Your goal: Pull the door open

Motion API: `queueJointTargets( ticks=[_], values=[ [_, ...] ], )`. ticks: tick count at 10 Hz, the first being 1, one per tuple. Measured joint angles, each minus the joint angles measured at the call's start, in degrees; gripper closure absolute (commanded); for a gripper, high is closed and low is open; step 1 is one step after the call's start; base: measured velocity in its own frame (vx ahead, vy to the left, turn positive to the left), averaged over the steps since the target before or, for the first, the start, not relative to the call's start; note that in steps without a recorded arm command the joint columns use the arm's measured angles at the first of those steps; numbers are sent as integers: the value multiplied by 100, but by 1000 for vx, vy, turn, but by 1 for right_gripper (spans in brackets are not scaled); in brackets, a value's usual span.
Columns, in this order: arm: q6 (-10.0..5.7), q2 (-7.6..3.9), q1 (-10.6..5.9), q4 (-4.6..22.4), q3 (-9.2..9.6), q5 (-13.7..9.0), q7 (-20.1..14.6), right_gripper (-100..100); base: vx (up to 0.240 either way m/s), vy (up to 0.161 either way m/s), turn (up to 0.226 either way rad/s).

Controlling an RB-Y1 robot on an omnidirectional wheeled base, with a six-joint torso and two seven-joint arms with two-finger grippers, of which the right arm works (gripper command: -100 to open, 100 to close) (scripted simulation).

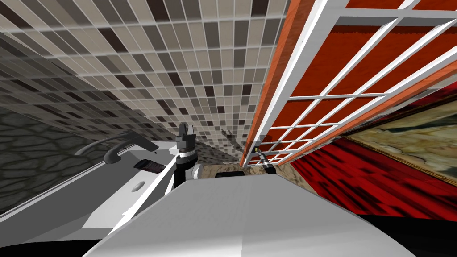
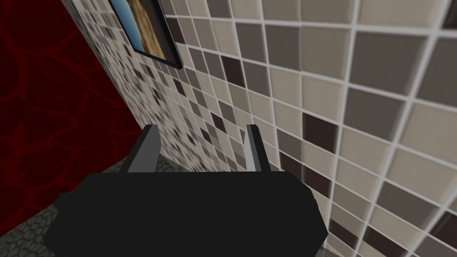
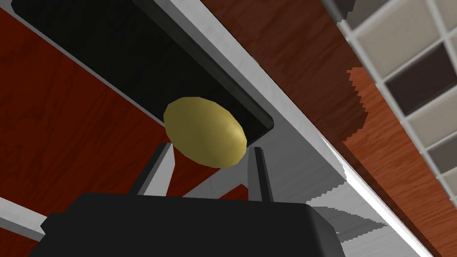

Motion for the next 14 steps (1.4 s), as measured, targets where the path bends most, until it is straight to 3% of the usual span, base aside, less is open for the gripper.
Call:
queueJointTargets(
  ticks=[2, 4, 6, 8, 10, 13, 14],
  values=[
    [78, 13, 28, -93, 24, -57, -260, 100, -38, -27, 66],
    [45, 15, -58, 32, 44, -141, -542, 100, -34, -22, 44],
    [140, 20, 15, -132, 74, -198, -817, 100, -27, -17, 42],
    [127, 27, -41, -51, 94, -302, -1123, 100, -44, -28, 56],
    [261, 54, 64, -284, 125, -366, -1408, 100, -35, -19, 36],
    [229, 45, -58, -101, 156, -494, -1836, 100, -39, -22, 62],
    [253, 56, -7, -178, 167, -521, -1965, 100, -37, -28, 39]
  ],
)
